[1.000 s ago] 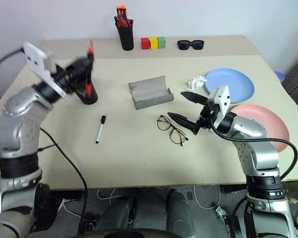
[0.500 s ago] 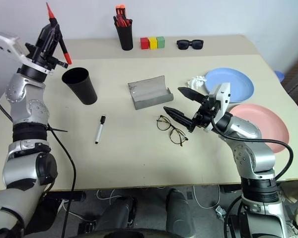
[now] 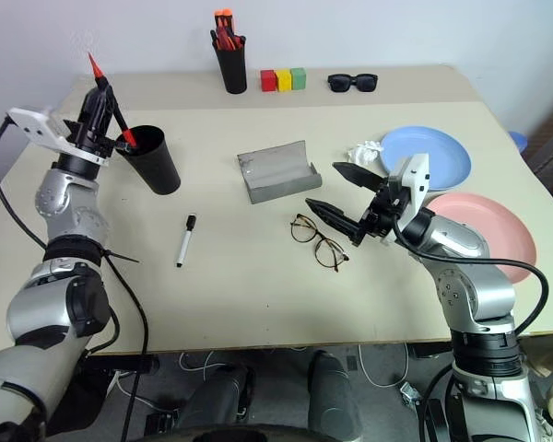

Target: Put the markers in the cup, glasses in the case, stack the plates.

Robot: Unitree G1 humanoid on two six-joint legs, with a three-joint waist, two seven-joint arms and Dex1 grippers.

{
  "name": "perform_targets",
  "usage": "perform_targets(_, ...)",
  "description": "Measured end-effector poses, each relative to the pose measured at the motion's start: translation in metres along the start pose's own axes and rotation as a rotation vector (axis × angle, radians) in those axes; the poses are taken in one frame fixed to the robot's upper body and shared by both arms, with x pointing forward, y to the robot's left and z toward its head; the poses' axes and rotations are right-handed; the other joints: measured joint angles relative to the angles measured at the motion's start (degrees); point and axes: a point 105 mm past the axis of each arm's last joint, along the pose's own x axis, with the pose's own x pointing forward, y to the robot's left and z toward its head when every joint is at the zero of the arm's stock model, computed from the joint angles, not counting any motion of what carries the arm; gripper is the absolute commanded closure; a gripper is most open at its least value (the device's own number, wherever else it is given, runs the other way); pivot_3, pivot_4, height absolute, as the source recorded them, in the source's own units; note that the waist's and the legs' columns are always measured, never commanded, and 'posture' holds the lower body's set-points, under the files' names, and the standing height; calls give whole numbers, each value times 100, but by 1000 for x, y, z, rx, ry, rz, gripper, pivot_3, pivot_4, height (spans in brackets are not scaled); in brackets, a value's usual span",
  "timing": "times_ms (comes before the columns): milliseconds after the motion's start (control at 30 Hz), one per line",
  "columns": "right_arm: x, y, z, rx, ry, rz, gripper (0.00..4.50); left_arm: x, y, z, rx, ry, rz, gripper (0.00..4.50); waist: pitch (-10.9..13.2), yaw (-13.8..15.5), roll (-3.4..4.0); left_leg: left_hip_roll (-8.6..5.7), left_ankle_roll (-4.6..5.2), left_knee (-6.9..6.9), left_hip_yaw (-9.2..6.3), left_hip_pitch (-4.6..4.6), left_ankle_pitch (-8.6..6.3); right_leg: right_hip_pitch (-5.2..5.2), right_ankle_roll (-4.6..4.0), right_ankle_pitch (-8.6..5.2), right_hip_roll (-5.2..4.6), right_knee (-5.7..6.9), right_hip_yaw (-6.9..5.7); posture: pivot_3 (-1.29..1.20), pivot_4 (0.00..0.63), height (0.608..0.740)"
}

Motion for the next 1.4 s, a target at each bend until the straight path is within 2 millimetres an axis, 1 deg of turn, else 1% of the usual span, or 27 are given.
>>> perform_targets(100, -1, -1, 0, -6, 8, -2, 0, -1, -1, -4, -7, 13, 6, 4473, 0, -1, 0, 0, 0, 0, 0, 0, 0, 0, 0, 0, 0, 0, 0, 0, 150, 740)
perform_targets(167, -1, -1, 0, -12, 14, -3, 0, -1, -2, -5, -11, 17, 1, 3545, 0, -2, 0, 0, 0, -1, 0, 0, 0, 0, 0, 0, 0, 0, 0, 0, 150, 740)
perform_targets(200, -1, -1, 0, -14, 15, -2, 0, -1, -3, -6, -13, 17, -3, 3174, 0, -2, 0, 0, 0, -1, 0, 0, 0, 0, 0, 0, 0, 0, 0, 0, 150, 740)
perform_targets(233, -1, -1, 0, -15, 16, -2, 0, -1, -4, -6, -15, 18, -7, 2678, 0, -2, 0, 0, 0, -1, 0, 0, 0, 0, 0, 0, 0, 0, 0, 0, 150, 740)
perform_targets(267, -1, -1, 0, -15, 16, -2, 0, -1, -5, -7, -18, 18, -10, 2064, 0, -2, 0, 0, 0, -1, 0, 1, 0, 0, 0, 0, 0, 0, 0, 0, 150, 740)
perform_targets(300, -1, -1, 0, -15, 17, -2, 0, 0, -6, -7, -19, 18, -12, 1708, 0, -2, 0, 0, 0, -1, 0, 1, 0, 0, 0, 0, 0, 0, 0, 0, 150, 740)
perform_targets(333, -1, -1, 0, -15, 17, -2, 0, 0, -6, -7, -21, 18, -13, 1165, 0, -1, 0, 0, 0, -1, 0, 1, 0, 0, 0, 0, 0, 0, 0, 0, 150, 740)
perform_targets(400, -1, -1, 0, -16, 18, -2, 0, 0, -7, -8, -23, 17, -19, 295, 0, -5, 0, 0, 0, -1, 0, 1, 0, 0, 0, 0, 0, 0, 0, 0, 150, 740)
perform_targets(433, -1, -1, 0, -16, 18, -2, 0, 0, -7, -8, -24, 17, -20, 78, 0, -5, 0, 0, 0, -2, 0, 1, 0, 0, 0, 0, 0, 0, 0, 0, 150, 740)
perform_targets(667, 0, 0, -1, -22, 24, 5, 0, -1, -11, -4, -52, 29, -62, 78, 0, -11, 0, 1, 0, -2, -1, 1, 0, 0, 0, 0, 0, 2, 0, 0, 150, 740)
perform_targets(733, 0, 0, -1, -21, 24, 6, 0, -5, -16, -1, -73, 57, -97, 78, 0, -30, 0, 4, 1, -3, -2, 1, -1, -2, 0, 0, 0, 4, 1, 0, 150, 740)
perform_targets(800, -1, 0, -1, -21, 26, 8, 0, -13, -24, 7, -86, 93, -149, 78, 0, -45, 0, 7, 2, -5, -3, -1, -2, -6, 0, 0, 0, 8, 2, 0, 150, 740)
perform_targets(833, -1, 0, -1, -20, 26, 10, 0, -19, -32, 15, -75, 135, -193, 78, 0, -58, 0, 9, 2, -7, -3, -4, -2, -12, -1, 0, 1, 8, 3, 0, 150, 740)
perform_targets(933, -5, 0, -4, -14, 34, 11, 0, -30, -48, 43, -67, 204, -272, 78, 1, -34, 0, 12, 2, -7, -6, -4, -3, -16, -3, -1, 2, 15, 3, 0, 150, 740)
perform_targets(1033, -6, 0, -7, -6, 41, 14, 0, -37, -71, 70, -129, 262, -352, 78, 1, -8, 2, 13, 2, -4, -6, 3, -2, -4, -2, -2, 2, 13, 3, 0, 150, 740)
perform_targets(1100, -5, -1, -7, -7, 38, 19, 0, -45, -88, 75, -189, 313, -401, 78, 1, -7, 2, 13, 2, -3, -6, 11, -2, 5, -1, -4, 2, 10, 2, 0, 150, 740)
perform_targets(1167, -4, -2, -7, -8, 38, 19, 0, -58, -102, 67, -225, 412, -425, 78, 1, -22, 4, 11, 2, -4, -4, 12, -2, 5, -2, -4, 3, 10, 3, 0, 150, 740)
perform_targets(1200, -2, -2, -6, -8, 33, 24, 0, -67, -105, 57, -222, 492, -404, 78, 2, -23, 4, 11, 2, -4, -5, 12, -2, 4, -2, -4, 9, 11, 3, 0, 150, 740)
perform_targets(1267, 0, -1, -5, -13, 29, 35, 0, -87, -106, 30, -159, 682, -345, 78, 2, -33, 5, 12, 2, -7, -5, 13, -2, 4, -4, -4, 13, 11, 4, 0, 150, 740)
perform_targets(1300, 0, -1, -6, -12, 29, 38, 0, -93, -103, 19, -148, 745, -297, 78, 2, -26, 5, 12, 2, -7, -7, 11, -2, 3, -4, -4, 15, 11, 4, 0, 150, 740)
perform_targets(1333, 0, -1, -6, -10, 31, 38, 0, -96, -101, 12, -148, 783, -248, 78, 3, -21, 4, 13, 2, -4, -8, 9, -2, 3, -4, -4, 17, 9, 4, 0, 150, 740)
perform_targets(1400, 0, 0, -7, -12, 31, 48, 0, -98, -97, 4, -140, 824, -169, 78, 2, 8, 3, 13, 1, -1, -9, 7, -2, 4, -4, -4, 17, 8, 4, 0, 150, 740)
